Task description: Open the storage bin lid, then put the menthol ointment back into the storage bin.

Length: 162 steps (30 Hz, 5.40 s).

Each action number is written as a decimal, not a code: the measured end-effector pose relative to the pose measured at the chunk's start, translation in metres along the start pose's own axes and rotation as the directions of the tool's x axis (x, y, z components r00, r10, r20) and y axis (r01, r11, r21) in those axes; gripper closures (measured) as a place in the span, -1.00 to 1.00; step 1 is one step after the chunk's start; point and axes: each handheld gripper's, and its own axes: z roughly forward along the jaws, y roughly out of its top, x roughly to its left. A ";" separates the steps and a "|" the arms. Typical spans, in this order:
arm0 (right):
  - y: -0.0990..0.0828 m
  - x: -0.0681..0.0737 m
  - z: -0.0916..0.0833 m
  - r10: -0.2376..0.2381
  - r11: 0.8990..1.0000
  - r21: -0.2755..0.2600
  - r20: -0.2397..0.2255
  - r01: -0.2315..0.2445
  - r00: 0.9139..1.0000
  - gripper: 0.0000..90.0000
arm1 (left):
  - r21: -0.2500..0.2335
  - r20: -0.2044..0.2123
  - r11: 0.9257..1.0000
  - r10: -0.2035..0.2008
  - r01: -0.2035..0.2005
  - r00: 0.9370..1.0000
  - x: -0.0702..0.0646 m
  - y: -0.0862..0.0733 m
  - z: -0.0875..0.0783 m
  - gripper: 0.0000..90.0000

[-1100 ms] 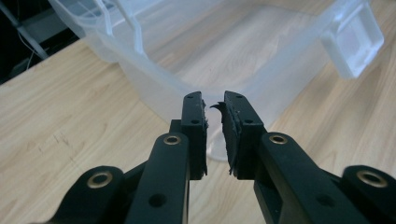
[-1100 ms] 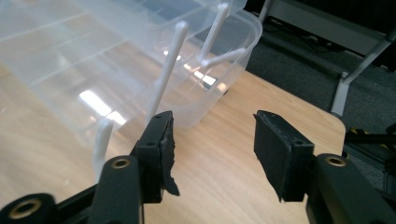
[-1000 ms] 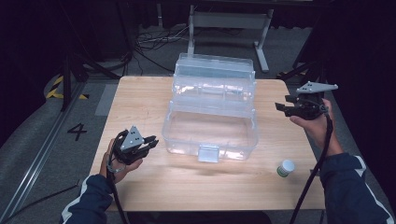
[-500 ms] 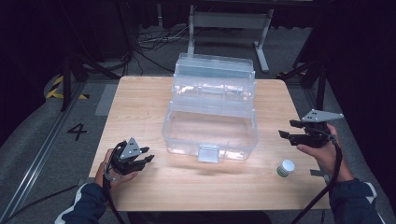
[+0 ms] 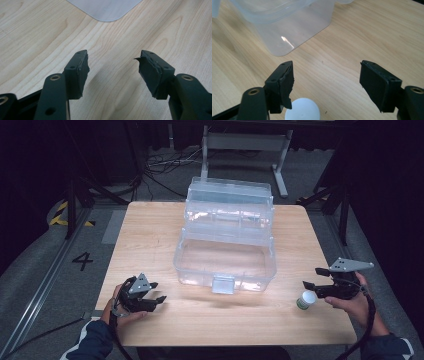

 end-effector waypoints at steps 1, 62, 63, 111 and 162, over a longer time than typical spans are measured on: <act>-0.002 0.001 0.000 0.004 1.000 0.005 -0.006 -0.004 1.000 -0.38 | -0.004 0.000 1.000 -0.005 0.005 1.000 0.000 -0.001 0.001 -0.10; 0.011 0.018 0.049 -0.119 0.809 0.546 -0.211 0.218 0.970 0.13 | 0.005 0.028 0.999 -0.045 0.045 0.999 0.006 -0.008 0.006 -0.18; 0.011 0.018 0.049 -0.121 0.808 0.547 -0.213 0.221 0.969 0.13 | 0.005 0.029 0.999 -0.045 0.045 0.999 0.006 -0.008 0.006 -0.18; 0.141 0.026 0.011 -0.339 0.847 0.349 -0.225 0.401 0.913 0.13 | 0.001 0.028 0.999 -0.047 0.047 0.999 0.007 -0.008 0.006 -0.17; 0.204 0.079 0.086 -0.452 0.762 0.311 -0.371 0.568 0.811 0.13 | 0.002 0.027 0.999 -0.051 0.051 0.998 0.006 -0.009 0.006 -0.17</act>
